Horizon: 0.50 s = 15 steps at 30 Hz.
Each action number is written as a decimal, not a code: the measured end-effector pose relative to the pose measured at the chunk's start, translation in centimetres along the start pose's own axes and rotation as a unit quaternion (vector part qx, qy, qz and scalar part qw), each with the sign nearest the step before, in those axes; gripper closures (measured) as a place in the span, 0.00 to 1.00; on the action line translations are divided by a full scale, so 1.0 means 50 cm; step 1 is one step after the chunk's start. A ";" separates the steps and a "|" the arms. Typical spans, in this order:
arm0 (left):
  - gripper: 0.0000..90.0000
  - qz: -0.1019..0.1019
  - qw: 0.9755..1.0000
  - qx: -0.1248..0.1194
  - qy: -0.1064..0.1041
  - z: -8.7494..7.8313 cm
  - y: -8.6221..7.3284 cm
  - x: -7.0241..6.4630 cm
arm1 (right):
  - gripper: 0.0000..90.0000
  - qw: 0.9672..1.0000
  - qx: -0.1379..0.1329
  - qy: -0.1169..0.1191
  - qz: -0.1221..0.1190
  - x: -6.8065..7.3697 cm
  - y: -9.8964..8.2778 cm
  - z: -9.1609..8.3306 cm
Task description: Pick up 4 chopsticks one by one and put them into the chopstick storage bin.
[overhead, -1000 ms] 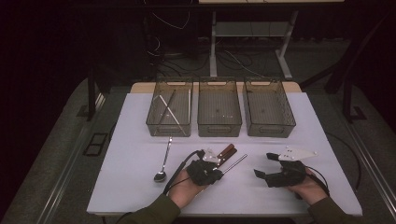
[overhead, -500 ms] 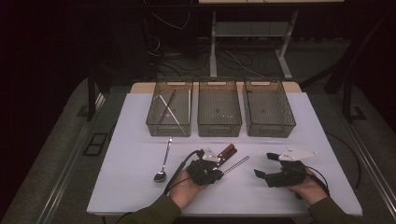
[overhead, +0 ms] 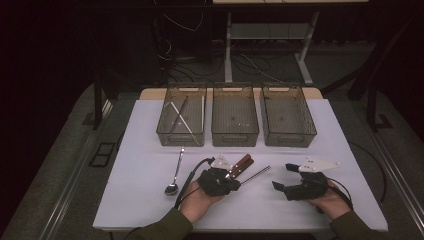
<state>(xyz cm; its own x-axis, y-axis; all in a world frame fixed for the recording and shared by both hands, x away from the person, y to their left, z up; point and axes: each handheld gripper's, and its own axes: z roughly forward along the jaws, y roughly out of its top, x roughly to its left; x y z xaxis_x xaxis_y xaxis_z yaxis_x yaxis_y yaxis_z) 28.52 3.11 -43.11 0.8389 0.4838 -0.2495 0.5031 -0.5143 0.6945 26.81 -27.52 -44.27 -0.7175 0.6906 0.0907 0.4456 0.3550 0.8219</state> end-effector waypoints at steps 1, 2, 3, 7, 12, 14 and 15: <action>0.95 -0.002 1.000 -0.002 -0.002 -0.002 0.001 0.002 | 0.19 1.000 0.000 0.000 0.000 0.000 0.000 0.000; 0.95 -0.010 1.000 -0.004 -0.005 -0.005 0.001 0.002 | 0.19 1.000 0.000 0.000 0.000 0.000 0.000 0.000; 0.95 -0.011 1.000 -0.008 -0.005 -0.007 0.001 0.003 | 0.19 1.000 0.000 0.000 0.000 0.000 0.000 0.000; 0.95 -0.008 1.000 -0.011 -0.007 -0.015 0.004 0.007 | 0.19 1.000 0.000 0.001 -0.001 0.000 0.000 0.000; 0.95 -0.008 1.000 -0.021 -0.010 -0.030 0.008 0.012 | 0.19 1.000 0.001 0.002 -0.001 0.001 0.000 0.000; 0.95 -0.002 1.000 -0.023 -0.010 -0.038 0.009 0.015 | 0.19 1.000 0.002 0.003 0.000 0.001 0.000 0.000; 0.95 0.000 1.000 -0.024 -0.011 -0.042 0.009 0.018 | 0.19 1.000 0.002 0.003 -0.001 0.001 0.000 0.001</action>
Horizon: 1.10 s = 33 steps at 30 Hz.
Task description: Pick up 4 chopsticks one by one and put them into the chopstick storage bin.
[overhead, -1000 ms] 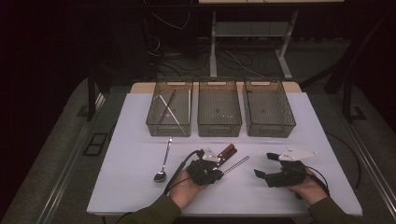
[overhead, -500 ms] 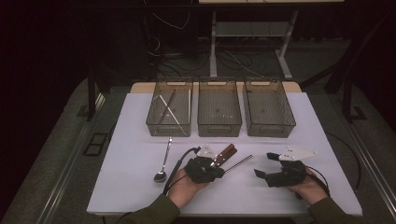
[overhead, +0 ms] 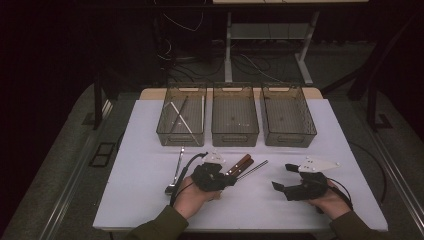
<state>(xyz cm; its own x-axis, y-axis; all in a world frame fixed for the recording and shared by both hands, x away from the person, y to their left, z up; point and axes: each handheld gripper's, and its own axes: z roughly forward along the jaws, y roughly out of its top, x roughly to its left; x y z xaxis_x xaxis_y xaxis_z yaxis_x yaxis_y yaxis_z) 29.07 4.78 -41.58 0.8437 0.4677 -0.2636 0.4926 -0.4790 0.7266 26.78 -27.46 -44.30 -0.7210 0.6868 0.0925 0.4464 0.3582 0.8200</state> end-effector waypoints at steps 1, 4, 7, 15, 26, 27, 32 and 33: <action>0.95 -0.001 1.000 -0.002 -0.001 -0.003 0.001 0.002 | 0.19 1.000 0.001 0.002 0.000 0.000 0.000 0.000; 0.95 0.000 1.000 -0.003 0.000 -0.011 0.001 0.008 | 0.15 1.000 0.003 0.006 0.002 0.000 -0.002 0.000; 0.95 0.003 1.000 -0.003 0.003 -0.018 0.001 0.014 | 0.15 1.000 0.003 0.004 0.002 -0.001 -0.004 -0.003; 0.95 -0.001 1.000 -0.009 0.008 -0.039 -0.002 0.034 | 0.15 1.000 -0.003 -0.001 0.013 -0.014 -0.010 -0.016; 0.95 0.001 1.000 -0.008 0.010 -0.058 -0.003 0.049 | 0.15 1.000 -0.003 0.003 0.006 -0.015 -0.012 -0.014; 0.95 0.002 1.000 -0.010 0.010 -0.060 -0.003 0.051 | 0.15 1.000 -0.002 0.003 0.008 -0.014 -0.013 -0.014; 0.95 0.002 1.000 -0.017 0.013 -0.075 -0.002 0.060 | 0.15 1.000 -0.001 0.003 0.006 -0.012 -0.012 -0.013; 0.95 0.001 1.000 -0.020 0.014 -0.078 -0.002 0.062 | 0.15 1.000 -0.001 0.003 0.006 -0.012 -0.012 -0.013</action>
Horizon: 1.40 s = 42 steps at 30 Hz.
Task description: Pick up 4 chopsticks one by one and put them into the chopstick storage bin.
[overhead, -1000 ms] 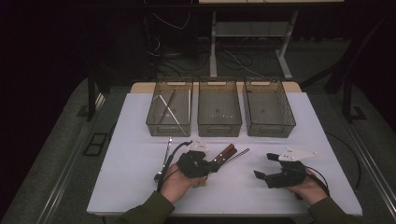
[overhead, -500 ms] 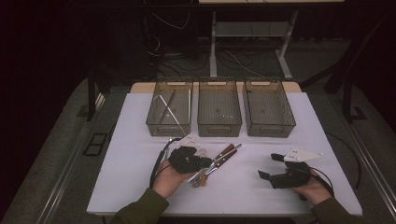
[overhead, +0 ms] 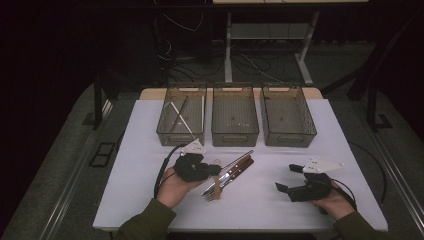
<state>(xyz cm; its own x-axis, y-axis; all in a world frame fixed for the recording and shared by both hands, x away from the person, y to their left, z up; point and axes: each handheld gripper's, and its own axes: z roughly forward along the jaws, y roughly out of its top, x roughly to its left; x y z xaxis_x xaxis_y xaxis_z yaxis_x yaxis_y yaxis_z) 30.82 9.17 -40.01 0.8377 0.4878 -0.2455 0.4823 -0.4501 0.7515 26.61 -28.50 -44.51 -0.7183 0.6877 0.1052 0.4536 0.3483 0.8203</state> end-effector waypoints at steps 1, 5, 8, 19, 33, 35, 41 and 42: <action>0.95 0.001 1.000 -0.001 0.002 -0.003 0.000 0.003 | 0.15 1.000 0.000 0.000 -0.001 0.000 0.000 0.000; 0.95 0.003 1.000 -0.004 0.008 -0.015 0.003 0.009 | 0.15 1.000 0.001 0.000 0.001 -0.002 0.001 0.002; 0.95 -0.003 1.000 -0.014 0.012 -0.026 0.004 0.018 | 0.15 1.000 0.001 0.000 0.000 -0.002 0.001 0.002; 0.95 -0.019 0.998 -0.046 0.046 -0.083 0.011 0.060 | 0.15 1.000 0.001 -0.001 0.000 -0.002 0.000 0.002; 0.95 -0.038 0.993 -0.067 0.092 -0.130 0.041 0.128 | 0.15 1.000 -0.001 0.000 0.002 0.000 0.001 0.001; 0.95 -0.039 0.992 -0.066 0.101 -0.133 0.051 0.139 | 0.15 1.000 -0.001 0.000 0.003 0.001 0.002 0.001; 0.95 -0.048 0.988 -0.067 0.132 -0.141 0.087 0.179 | 0.15 1.000 -0.002 -0.001 0.003 0.000 0.002 0.000; 0.95 -0.048 0.987 -0.067 0.138 -0.142 0.093 0.187 | 0.15 1.000 -0.002 -0.001 0.003 0.000 0.002 0.001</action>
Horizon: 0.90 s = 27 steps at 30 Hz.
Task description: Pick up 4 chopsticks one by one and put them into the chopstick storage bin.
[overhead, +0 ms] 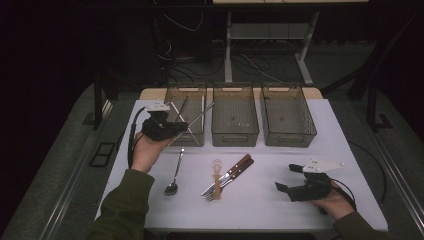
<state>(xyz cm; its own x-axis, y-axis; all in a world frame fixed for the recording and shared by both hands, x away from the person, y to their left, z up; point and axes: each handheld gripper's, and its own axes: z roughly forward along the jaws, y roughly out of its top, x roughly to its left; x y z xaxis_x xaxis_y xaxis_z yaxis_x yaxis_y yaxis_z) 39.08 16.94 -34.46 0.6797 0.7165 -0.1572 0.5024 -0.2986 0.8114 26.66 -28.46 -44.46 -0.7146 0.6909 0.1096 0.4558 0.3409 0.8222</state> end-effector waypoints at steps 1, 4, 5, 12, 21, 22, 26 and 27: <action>0.95 -0.001 1.000 0.000 0.004 0.003 0.007 0.007 | 0.15 1.000 0.000 0.000 0.000 0.000 0.000 0.000; 0.95 -0.005 1.000 -0.002 0.013 0.012 0.024 0.028 | 0.15 1.000 0.000 0.000 -0.001 0.000 0.000 0.000; 0.95 -0.007 1.000 -0.003 0.015 0.015 0.029 0.036 | 0.15 1.000 0.000 0.000 -0.001 0.000 0.000 0.000; 0.95 -0.023 0.999 -0.001 0.040 0.046 0.051 0.086 | 0.15 1.000 -0.002 -0.001 0.001 0.000 0.000 -0.001; 0.95 -0.055 0.995 0.011 0.077 0.108 0.061 0.138 | 0.15 1.000 -0.003 0.003 0.004 0.002 0.000 -0.002; 0.95 -0.059 0.995 0.010 0.079 0.113 0.062 0.144 | 0.15 1.000 -0.003 0.003 0.005 0.002 0.000 -0.002; 0.94 -0.071 0.994 0.007 0.085 0.137 0.061 0.153 | 0.15 1.000 -0.004 0.005 0.004 0.001 0.000 -0.002; 0.94 -0.070 0.994 0.012 0.088 0.141 0.061 0.154 | 0.15 1.000 -0.005 0.005 0.004 0.002 0.000 -0.002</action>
<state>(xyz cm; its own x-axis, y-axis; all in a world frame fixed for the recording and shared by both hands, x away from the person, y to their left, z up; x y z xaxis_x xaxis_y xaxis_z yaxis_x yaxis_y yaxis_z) 49.62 17.10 -37.18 0.4983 0.8511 -0.1651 0.5994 -0.2007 0.7749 26.55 -28.47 -44.38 -0.7159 0.6874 0.1221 0.4568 0.3290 0.8265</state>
